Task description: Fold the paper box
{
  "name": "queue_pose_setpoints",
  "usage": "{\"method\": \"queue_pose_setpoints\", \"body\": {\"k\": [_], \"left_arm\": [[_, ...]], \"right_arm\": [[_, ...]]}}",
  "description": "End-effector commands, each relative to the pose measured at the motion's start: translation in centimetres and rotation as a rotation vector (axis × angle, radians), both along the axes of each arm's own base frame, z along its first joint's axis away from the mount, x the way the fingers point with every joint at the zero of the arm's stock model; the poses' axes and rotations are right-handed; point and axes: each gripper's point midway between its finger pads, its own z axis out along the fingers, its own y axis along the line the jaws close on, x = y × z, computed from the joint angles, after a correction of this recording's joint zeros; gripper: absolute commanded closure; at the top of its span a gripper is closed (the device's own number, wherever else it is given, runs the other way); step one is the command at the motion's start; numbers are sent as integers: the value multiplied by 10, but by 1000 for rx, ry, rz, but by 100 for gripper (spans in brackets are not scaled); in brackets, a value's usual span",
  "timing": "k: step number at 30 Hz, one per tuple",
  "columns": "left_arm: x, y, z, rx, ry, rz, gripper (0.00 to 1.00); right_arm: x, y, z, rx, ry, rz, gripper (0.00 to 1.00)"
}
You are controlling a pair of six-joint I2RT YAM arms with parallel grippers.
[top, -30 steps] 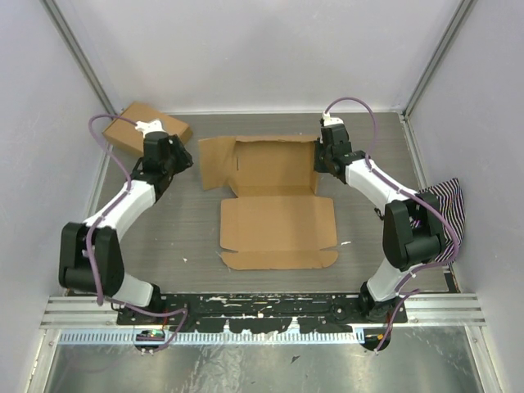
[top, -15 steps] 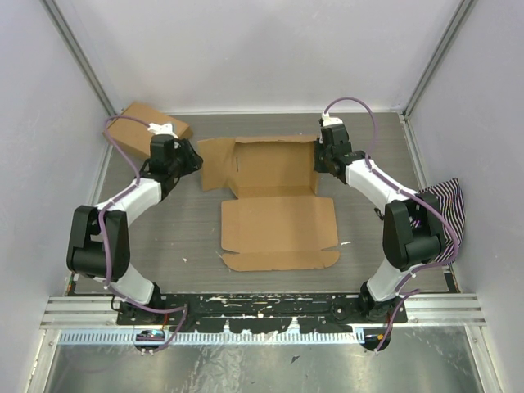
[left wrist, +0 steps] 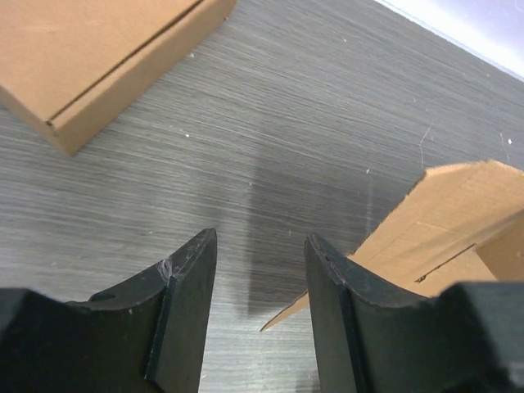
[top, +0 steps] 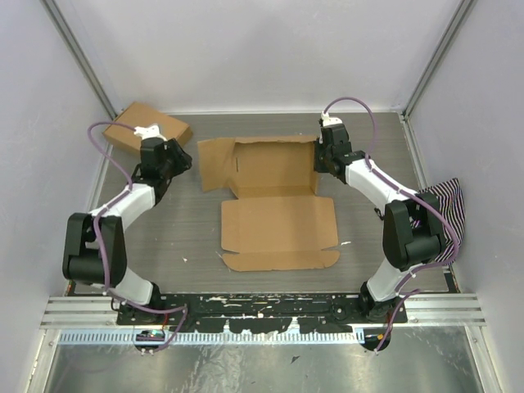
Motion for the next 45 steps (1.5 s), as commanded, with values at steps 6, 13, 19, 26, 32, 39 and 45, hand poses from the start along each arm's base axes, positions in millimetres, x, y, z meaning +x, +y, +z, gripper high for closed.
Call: {"method": "queue_pose_setpoints", "body": {"k": [6,13,19,26,32,39,45], "left_arm": [[30,-26,-32,-87,16,-87,47],[25,-56,-17,-173,-88,-253,47],[6,-100,12,-357,-247,-505,47],[-15,-114,11,-461,-217,-587,49],[-41,-116,16,-488,-205,-599,50],[-52,-137,28,-482,-209,-631,52],[-58,-156,35,-403,-197,-653,52]], "right_arm": [[-36,5,-29,-6,164,67,99],[-36,7,-31,-1,170,81,99],[-35,9,-31,8,170,84,99],[-33,9,-28,10,163,80,98],[-33,11,-29,16,162,83,98],[-35,13,-31,33,165,88,98],[-37,15,-30,44,163,90,98]]}}
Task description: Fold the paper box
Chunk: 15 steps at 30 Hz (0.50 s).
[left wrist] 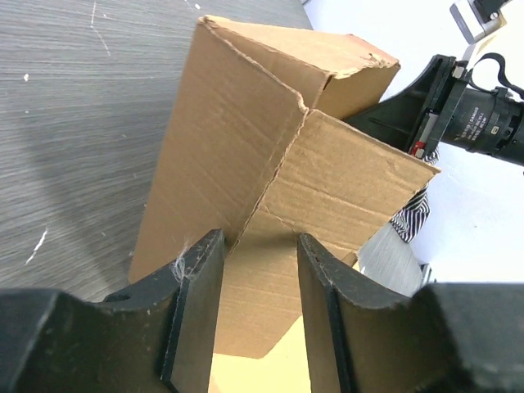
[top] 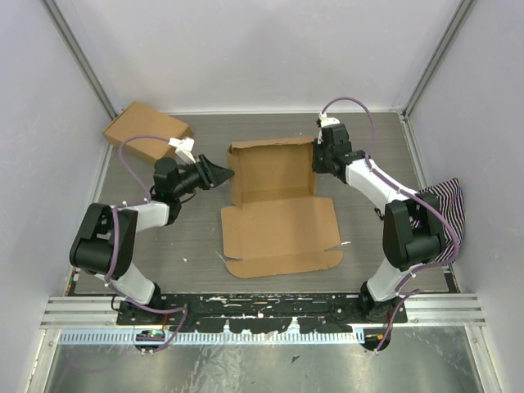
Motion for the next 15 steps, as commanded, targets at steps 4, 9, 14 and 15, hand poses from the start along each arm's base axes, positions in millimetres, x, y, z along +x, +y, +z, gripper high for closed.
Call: {"method": "queue_pose_setpoints", "body": {"k": [4,9,14,15], "left_arm": [[8,-19,13,159,-60,10,52],[17,-14,-2,308,-10,86,53],[19,-2,-10,490,5,186,53],[20,2,-11,515,10,212,52]], "right_arm": [[-35,7,-27,22,146,41,98],[-38,7,-24,31,136,45,98],[-41,8,-24,34,129,51,98],[-42,8,-24,35,128,52,98]]}}
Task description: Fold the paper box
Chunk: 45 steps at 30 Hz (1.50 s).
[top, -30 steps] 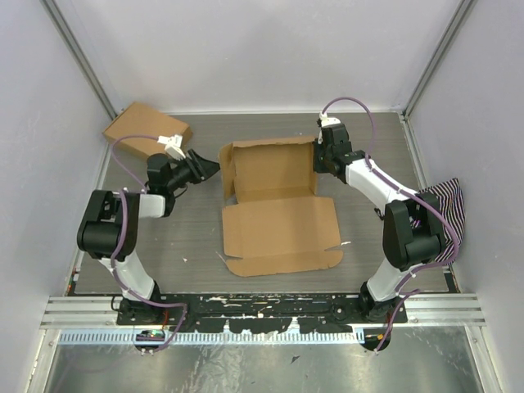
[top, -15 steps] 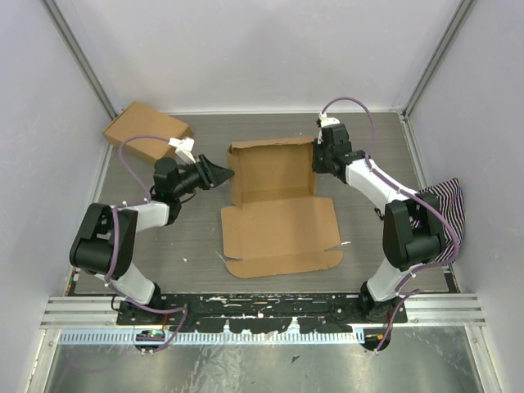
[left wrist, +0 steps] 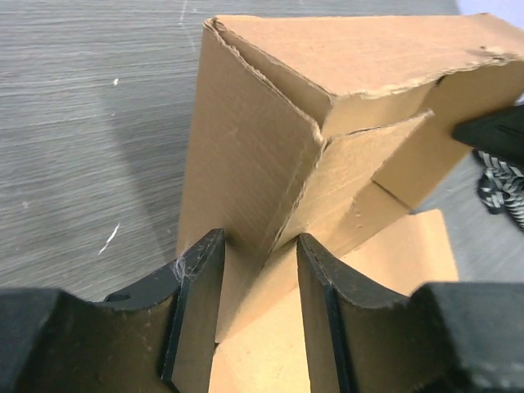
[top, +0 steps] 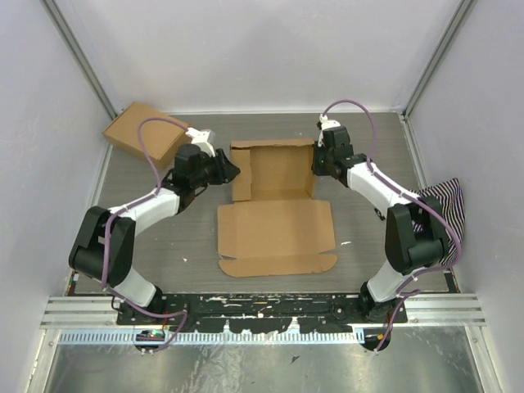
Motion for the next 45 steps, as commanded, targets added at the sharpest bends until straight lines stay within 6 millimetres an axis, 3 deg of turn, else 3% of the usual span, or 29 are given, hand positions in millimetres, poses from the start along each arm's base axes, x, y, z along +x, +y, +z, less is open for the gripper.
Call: {"method": "queue_pose_setpoints", "body": {"k": [1,9,15,21,28,31,34,41,45], "left_arm": [[3,21,-1,191,-16,121,52],[6,25,-6,225,-14,196,53],[7,23,-1,261,-34,246,65],[5,27,-1,478,-20,300,76],[-7,63,-15,920,43,450,100],[-13,72,-20,1098,35,506,100],[-20,73,-24,1163,16,545,100],[-30,54,-25,1012,14,508,99],[-34,43,-22,949,45,454,86]], "right_arm": [[-35,7,-23,15,126,41,98],[-38,15,-21,18,112,54,98],[-42,18,-22,11,114,51,98],[-47,22,-18,13,135,19,99],[-53,23,-14,35,166,-35,99],[-55,24,-12,50,174,-51,99],[-58,27,-12,66,190,-58,99],[-63,32,-15,80,216,-54,99],[-64,33,-16,80,223,-54,99]]}}
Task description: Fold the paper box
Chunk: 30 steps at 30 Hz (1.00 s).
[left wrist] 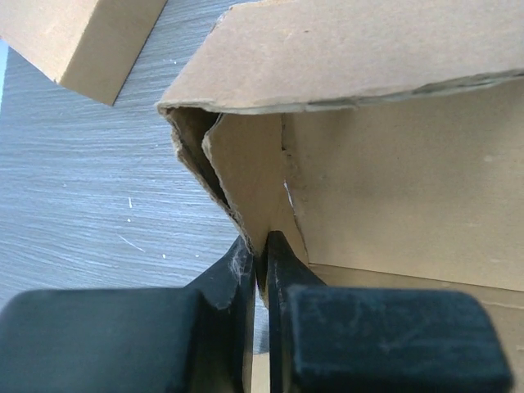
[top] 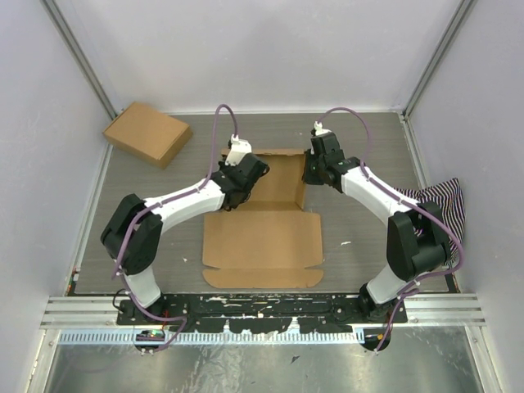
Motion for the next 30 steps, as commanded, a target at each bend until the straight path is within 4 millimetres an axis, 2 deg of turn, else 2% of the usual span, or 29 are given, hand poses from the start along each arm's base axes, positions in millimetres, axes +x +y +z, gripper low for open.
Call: {"method": "queue_pose_setpoints", "body": {"k": [1,2,5,8,14,15,18,21,28,30], "left_arm": [[-14,2,0,-33,70,-26,84],[-15,0,0,-45,79,-30,82],[-19,-5,3,-89,92,-44,65],[-23,-6,10,-135,86,-50,59],[-32,-7,32,-202,74,-67,56],[-34,-6,36,-212,70,-70,56],[-40,1,51,-239,50,-60,55],[-49,10,64,-261,26,-57,55],[-71,34,93,-321,-30,-52,55],[-77,40,102,-350,-52,-54,55]], "right_arm": [[-25,0,-14,-4,118,-3,99],[-25,-1,-13,-4,117,-4,99],[-25,-1,-14,-6,119,-5,98],[-24,-2,-14,-14,119,-9,97],[-21,-2,-14,-19,123,-13,94],[-21,-2,-13,-18,123,-15,90],[-19,-3,-10,-27,118,-24,69],[-14,-8,-1,-55,95,-38,61],[16,-14,41,-129,-1,-39,56],[27,-13,38,-147,8,-38,55]]}}
